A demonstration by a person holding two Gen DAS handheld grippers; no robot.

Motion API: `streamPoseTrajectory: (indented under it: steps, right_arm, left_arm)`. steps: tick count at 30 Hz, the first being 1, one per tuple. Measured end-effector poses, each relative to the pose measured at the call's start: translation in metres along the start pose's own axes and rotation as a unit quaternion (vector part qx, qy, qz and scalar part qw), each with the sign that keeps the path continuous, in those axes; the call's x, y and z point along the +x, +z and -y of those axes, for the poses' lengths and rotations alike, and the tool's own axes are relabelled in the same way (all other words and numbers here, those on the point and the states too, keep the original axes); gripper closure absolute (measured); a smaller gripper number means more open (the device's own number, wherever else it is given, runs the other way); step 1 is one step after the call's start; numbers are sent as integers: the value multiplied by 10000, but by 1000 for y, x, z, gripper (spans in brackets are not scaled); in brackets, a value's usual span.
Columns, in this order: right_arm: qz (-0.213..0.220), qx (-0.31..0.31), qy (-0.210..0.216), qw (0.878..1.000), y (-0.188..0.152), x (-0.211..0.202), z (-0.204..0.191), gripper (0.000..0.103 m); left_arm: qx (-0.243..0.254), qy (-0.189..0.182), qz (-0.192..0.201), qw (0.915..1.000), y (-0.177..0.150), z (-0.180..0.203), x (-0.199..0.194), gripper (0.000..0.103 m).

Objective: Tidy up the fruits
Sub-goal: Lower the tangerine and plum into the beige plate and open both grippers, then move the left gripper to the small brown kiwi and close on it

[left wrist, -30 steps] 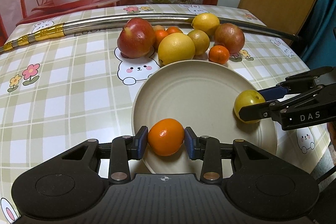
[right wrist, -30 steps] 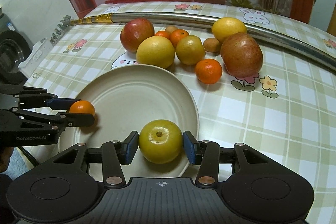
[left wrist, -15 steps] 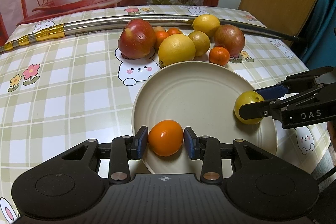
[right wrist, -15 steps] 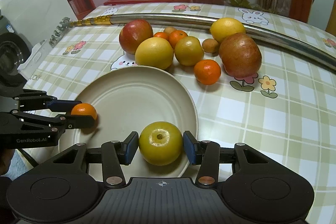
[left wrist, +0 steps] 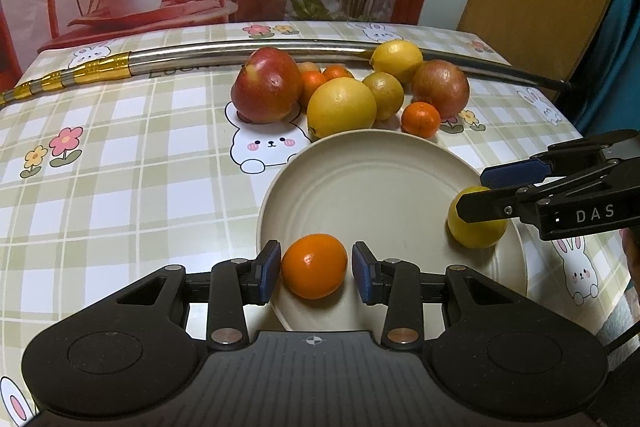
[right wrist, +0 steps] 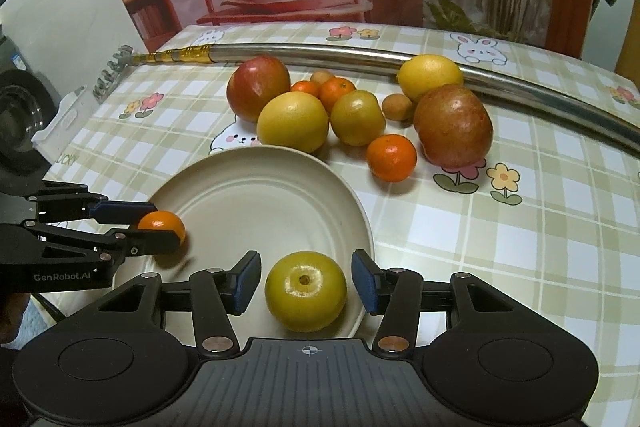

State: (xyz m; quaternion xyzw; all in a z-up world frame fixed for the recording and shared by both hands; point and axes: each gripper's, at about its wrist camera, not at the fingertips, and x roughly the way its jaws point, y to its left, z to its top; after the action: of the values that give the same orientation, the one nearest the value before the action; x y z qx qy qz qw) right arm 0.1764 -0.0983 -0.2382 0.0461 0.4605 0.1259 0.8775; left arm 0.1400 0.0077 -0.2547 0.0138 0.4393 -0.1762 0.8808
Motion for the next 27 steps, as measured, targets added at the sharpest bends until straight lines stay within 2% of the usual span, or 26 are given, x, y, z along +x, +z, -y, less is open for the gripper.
streamPoseTrajectory:
  steps: [13, 16, 27]
  right_arm:
    - [256, 57, -59, 9996, 9, -7, 7, 56]
    - [335, 76, -102, 9994, 13, -9, 10, 56]
    - [763, 184, -293, 9965, 35, -18, 31, 56]
  left_arm:
    - [-244, -93, 157, 9995, 7, -10, -5, 62]
    - [-216, 85, 213, 9995, 13, -13, -7, 62]
    - [-251, 56, 375, 9990, 61, -36, -22, 62]
